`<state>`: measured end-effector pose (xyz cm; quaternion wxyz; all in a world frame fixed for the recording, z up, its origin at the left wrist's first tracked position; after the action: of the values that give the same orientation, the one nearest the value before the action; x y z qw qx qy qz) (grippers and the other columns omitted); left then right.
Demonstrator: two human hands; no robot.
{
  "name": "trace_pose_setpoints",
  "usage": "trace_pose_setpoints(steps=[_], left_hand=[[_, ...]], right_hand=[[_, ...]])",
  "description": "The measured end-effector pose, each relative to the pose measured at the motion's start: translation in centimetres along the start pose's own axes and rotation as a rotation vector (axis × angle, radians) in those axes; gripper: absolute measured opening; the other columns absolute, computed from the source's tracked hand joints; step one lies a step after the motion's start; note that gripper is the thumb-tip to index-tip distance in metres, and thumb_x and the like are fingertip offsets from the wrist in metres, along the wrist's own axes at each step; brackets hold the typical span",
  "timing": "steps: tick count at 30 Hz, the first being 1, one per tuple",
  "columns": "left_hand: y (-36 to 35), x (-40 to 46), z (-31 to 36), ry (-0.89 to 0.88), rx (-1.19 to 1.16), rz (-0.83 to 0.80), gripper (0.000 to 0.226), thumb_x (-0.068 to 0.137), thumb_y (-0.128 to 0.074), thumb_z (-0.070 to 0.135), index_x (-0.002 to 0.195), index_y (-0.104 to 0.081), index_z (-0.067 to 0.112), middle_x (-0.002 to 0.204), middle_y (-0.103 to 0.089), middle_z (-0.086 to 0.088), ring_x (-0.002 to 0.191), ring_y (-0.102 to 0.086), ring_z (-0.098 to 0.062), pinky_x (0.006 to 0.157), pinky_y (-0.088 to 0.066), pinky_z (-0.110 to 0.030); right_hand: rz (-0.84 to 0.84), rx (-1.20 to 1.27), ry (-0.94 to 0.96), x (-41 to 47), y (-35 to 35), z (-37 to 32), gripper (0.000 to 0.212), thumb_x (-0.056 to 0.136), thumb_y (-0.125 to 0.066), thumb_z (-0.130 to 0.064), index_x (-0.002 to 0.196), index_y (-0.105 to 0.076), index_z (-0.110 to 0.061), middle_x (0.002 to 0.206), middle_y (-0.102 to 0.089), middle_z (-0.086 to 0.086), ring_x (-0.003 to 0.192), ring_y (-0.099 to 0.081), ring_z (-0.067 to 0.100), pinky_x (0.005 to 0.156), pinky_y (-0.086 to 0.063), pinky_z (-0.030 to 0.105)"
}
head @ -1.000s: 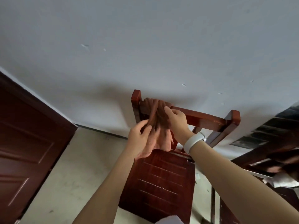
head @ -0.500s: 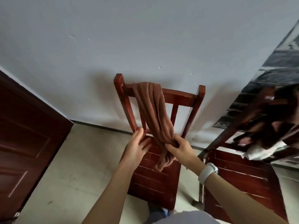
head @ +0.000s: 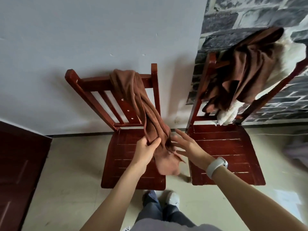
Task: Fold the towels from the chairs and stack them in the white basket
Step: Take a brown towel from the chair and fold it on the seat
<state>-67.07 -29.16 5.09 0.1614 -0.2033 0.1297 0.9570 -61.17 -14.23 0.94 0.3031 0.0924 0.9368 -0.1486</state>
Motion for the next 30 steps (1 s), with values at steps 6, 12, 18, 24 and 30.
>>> trace_pose_setpoints(steps=[6,12,18,24,30], left_hand=[[3.0,-2.5,-0.7,0.021,0.148,-0.188,0.014,0.087,-0.060,0.016,0.100,-0.064,0.020,0.098,-0.068,0.005,0.095,-0.062,-0.005,0.076,-0.047,-0.013],[8.0,-2.4,-1.7,0.030,0.246,0.159,0.024,0.094,-0.045,0.034,0.082,-0.059,0.019,0.079,-0.061,0.005,0.074,-0.056,-0.004,0.076,-0.048,-0.027],[9.0,-0.9,-7.9,0.225,0.404,-0.007,0.031,0.095,-0.046,0.025,0.106,-0.062,0.000,0.103,-0.065,-0.012,0.098,-0.060,-0.027,0.079,-0.041,-0.028],[9.3,-1.9,-11.8,0.329,0.228,-0.037,0.031,0.094,-0.048,0.018,0.120,-0.057,0.002,0.110,-0.064,-0.011,0.109,-0.060,-0.026,0.093,-0.046,-0.032],[10.4,0.8,-8.9,0.326,-0.232,0.179,0.014,0.090,-0.053,0.007,0.101,-0.060,0.013,0.077,-0.067,0.001,0.078,-0.059,-0.016,0.077,-0.046,-0.030]], right_hand=[[-0.063,0.036,0.011,2.5,-4.8,-1.9,0.042,0.089,-0.054,-0.036,0.125,-0.052,-0.013,0.117,-0.064,0.010,0.106,-0.060,0.021,0.088,-0.049,0.035],[0.089,-0.249,0.204,2.3,-7.1,-1.4,0.012,0.095,-0.047,-0.021,0.102,-0.054,-0.013,0.080,-0.058,-0.006,0.072,-0.055,0.006,0.054,-0.046,0.007],[0.288,-0.432,0.059,0.5,-2.5,5.2,0.011,0.092,-0.047,-0.006,0.092,-0.058,-0.005,0.083,-0.059,0.012,0.078,-0.054,0.023,0.066,-0.045,0.025],[0.437,-0.484,-0.167,-2.5,1.3,10.9,0.017,0.088,-0.051,-0.007,0.095,-0.063,0.002,0.077,-0.063,0.018,0.072,-0.060,0.031,0.072,-0.053,0.050],[0.683,-0.501,0.057,-3.0,0.6,7.7,0.022,0.091,-0.048,-0.009,0.106,-0.061,0.002,0.093,-0.059,0.009,0.090,-0.053,0.022,0.083,-0.042,0.032]])
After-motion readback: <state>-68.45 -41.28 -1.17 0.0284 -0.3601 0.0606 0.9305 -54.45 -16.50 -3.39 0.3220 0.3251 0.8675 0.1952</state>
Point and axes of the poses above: each hand's wrist, its own x-axis towards the middle knuckle, its own y-axis out of the back of the hand, z = x × y, the point moved 1 cm from there along x, towards the middle knuckle
